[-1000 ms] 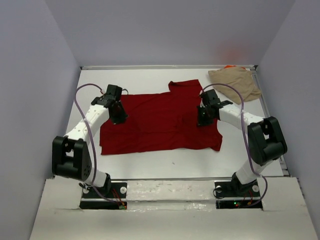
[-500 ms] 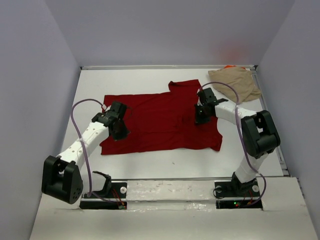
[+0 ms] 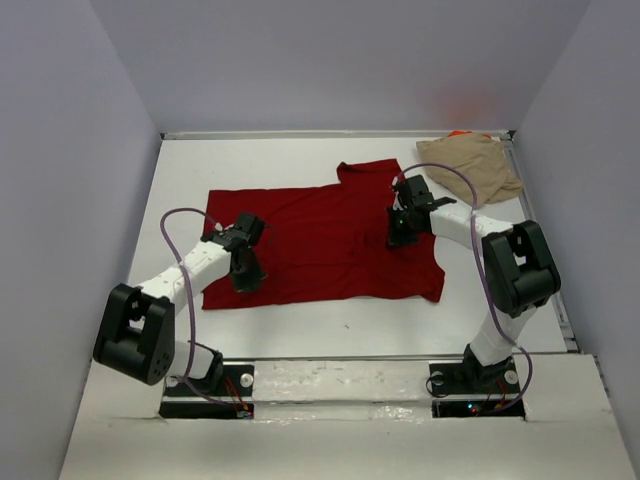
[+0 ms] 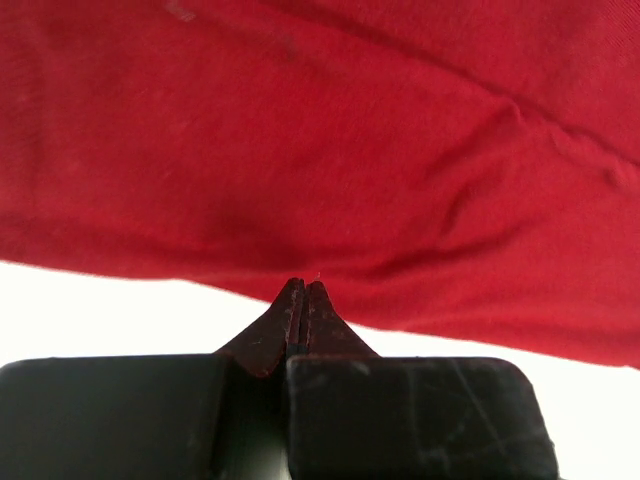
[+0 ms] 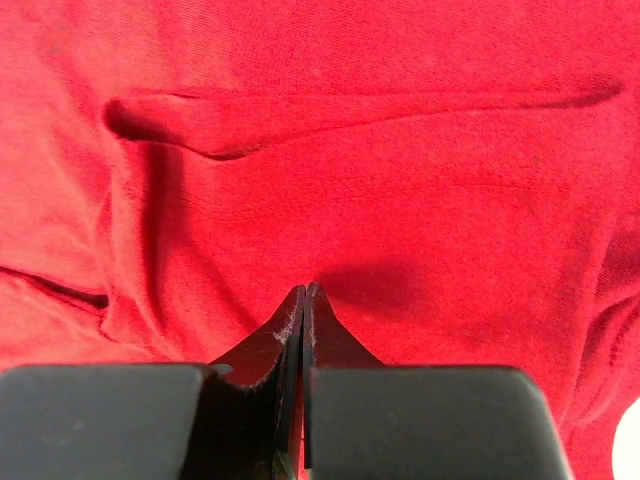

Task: Fold and stack the t-shirts
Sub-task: Fold the tshirt

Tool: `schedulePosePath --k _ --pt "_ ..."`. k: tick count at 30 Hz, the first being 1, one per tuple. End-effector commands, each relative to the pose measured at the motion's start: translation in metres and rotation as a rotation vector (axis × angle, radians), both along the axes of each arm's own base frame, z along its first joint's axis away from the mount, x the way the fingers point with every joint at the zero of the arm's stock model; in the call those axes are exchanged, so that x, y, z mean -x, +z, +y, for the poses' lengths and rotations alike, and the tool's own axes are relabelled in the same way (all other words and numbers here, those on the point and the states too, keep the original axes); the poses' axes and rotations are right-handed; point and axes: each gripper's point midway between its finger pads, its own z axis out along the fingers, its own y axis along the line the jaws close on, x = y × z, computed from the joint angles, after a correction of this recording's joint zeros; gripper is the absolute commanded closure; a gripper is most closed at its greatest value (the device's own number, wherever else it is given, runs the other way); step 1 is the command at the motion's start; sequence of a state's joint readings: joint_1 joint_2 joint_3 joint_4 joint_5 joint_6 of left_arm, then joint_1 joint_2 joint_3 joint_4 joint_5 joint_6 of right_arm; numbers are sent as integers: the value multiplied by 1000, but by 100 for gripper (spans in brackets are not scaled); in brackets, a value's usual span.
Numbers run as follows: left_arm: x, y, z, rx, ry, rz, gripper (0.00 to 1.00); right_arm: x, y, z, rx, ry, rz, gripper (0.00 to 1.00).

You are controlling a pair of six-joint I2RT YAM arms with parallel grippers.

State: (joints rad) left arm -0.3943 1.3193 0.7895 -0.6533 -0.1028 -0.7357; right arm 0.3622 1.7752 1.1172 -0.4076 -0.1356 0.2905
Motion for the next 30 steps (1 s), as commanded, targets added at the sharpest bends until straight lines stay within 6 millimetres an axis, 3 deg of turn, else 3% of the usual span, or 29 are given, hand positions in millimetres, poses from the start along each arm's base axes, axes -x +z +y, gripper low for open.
schedulePosePath --k 1,9,15,24,30 --pt "-15 -9 -14 33 9 -17 100 -10 23 12 -56 37 -89 100" --pt "-32 -23 -26 49 -1 9 100 -5 14 10 -47 25 -64 100" --pt "-1 -47 -42 162 -32 120 100 15 -2 11 -53 15 14 100" --pt "22 -39 -38 187 -25 119 100 49 -15 17 -37 31 76 100" --pt "51 -37 -34 220 -1 154 100 71 -11 17 -24 20 89 100"
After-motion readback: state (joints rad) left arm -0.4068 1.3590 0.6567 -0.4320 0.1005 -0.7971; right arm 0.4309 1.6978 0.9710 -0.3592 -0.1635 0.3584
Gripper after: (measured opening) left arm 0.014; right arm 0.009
